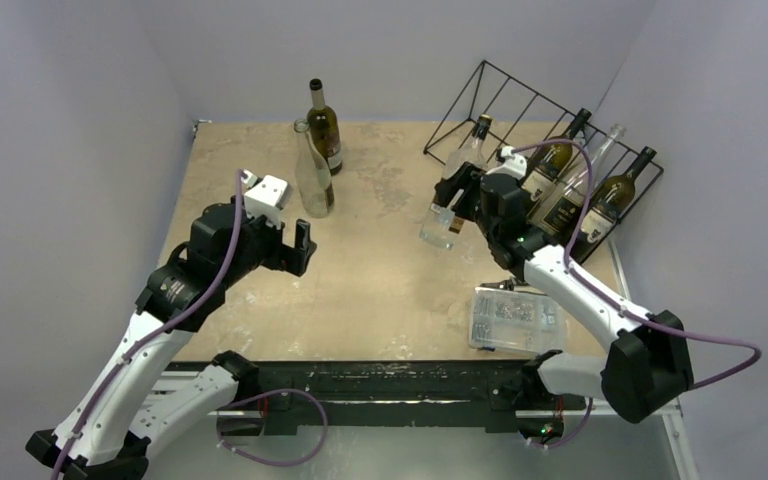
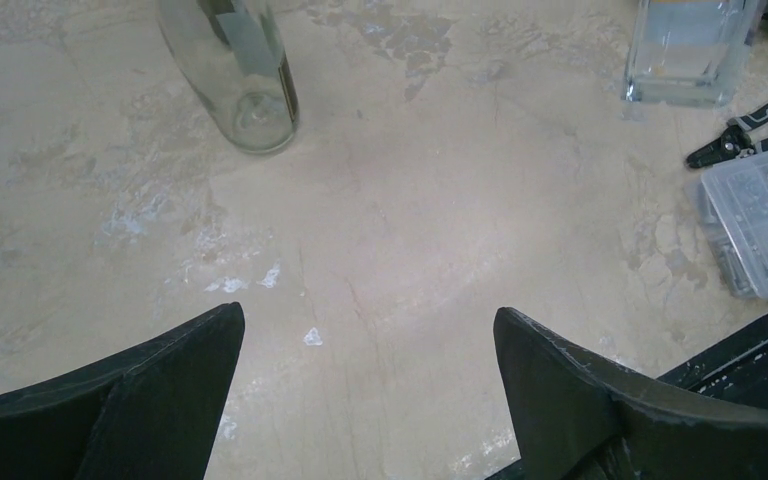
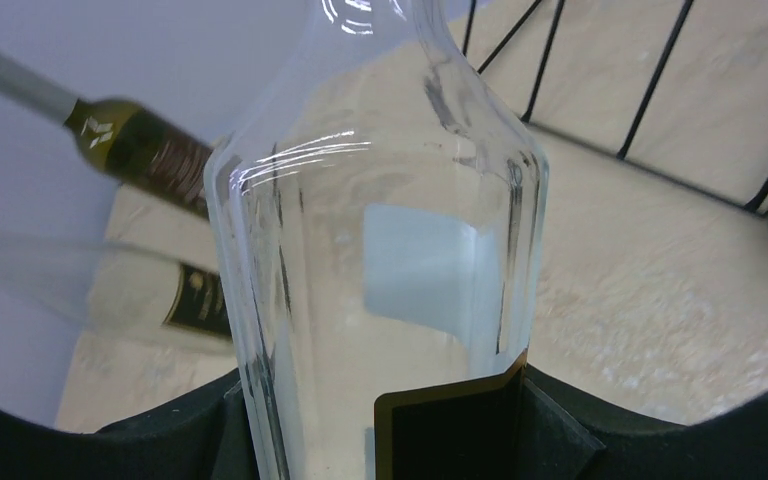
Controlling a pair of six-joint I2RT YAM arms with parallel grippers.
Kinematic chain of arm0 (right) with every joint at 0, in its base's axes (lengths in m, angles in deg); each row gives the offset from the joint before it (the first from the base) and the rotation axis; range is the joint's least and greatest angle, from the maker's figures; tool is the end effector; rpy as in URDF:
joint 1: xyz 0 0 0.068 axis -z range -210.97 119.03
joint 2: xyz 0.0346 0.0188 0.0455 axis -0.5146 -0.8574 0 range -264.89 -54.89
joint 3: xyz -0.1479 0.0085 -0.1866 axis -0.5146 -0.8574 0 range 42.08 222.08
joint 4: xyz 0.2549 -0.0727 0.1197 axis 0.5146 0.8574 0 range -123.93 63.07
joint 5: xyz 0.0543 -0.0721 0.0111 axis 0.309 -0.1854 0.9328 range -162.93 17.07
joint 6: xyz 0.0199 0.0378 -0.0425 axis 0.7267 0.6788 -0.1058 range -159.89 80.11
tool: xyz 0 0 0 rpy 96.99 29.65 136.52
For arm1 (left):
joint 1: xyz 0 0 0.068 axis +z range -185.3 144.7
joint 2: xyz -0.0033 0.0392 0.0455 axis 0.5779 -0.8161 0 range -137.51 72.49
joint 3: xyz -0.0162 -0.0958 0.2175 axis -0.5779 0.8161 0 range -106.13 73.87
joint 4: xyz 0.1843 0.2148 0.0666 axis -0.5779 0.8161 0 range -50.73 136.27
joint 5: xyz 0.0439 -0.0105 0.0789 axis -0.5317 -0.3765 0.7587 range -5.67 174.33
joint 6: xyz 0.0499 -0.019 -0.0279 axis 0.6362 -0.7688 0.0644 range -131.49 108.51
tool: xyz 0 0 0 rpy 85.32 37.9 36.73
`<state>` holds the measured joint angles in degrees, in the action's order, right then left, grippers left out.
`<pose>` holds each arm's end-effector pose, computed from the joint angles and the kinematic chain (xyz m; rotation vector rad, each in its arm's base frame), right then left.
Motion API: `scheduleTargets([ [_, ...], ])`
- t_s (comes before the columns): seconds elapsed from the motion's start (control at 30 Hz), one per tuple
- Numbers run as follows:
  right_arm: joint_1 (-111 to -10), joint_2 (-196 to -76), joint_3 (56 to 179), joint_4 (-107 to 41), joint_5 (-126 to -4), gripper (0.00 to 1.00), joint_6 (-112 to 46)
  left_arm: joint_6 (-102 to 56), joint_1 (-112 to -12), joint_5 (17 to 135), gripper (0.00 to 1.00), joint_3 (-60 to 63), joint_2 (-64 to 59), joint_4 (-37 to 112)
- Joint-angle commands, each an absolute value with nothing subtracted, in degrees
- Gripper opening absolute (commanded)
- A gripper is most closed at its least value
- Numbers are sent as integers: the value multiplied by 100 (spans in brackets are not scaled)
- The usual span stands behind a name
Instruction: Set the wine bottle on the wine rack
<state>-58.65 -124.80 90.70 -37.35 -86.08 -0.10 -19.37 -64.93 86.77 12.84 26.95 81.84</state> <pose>0.2992 0.1455 0.2473 0.3611 1.8831 0.5897 0.1884 -0.1051 0.3538 0.3627 2.0305 -0.3641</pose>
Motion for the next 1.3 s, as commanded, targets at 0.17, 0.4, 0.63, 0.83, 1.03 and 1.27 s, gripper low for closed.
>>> scheduleTargets([
  [0.17,-4980,-13606,10699,-4286,-9980,0,-463,-1800,-6457,8932,95,1283,2945,8000],
  [0.4,-4540,-14872,11984,-4165,-10695,0,-963,-1821,-6457,8818,95,1284,2977,8001],
  [0.63,-4195,-15890,13028,-3896,-11347,0,-1167,-1831,-6457,8802,95,1296,2980,7997],
  [0.83,-4094,-16668,13623,-3960,-11780,0,-1352,-1839,-6457,8771,95,1313,2925,7975],
  [1.03,-4074,-17098,13868,-4225,-12115,0,-1619,-1826,-6457,8733,94,1288,2785,8024],
  [1.27,-4065,-17356,13601,-4757,-12340,0,-1866,-1829,-6448,8818,94,1323,2808,7988],
])
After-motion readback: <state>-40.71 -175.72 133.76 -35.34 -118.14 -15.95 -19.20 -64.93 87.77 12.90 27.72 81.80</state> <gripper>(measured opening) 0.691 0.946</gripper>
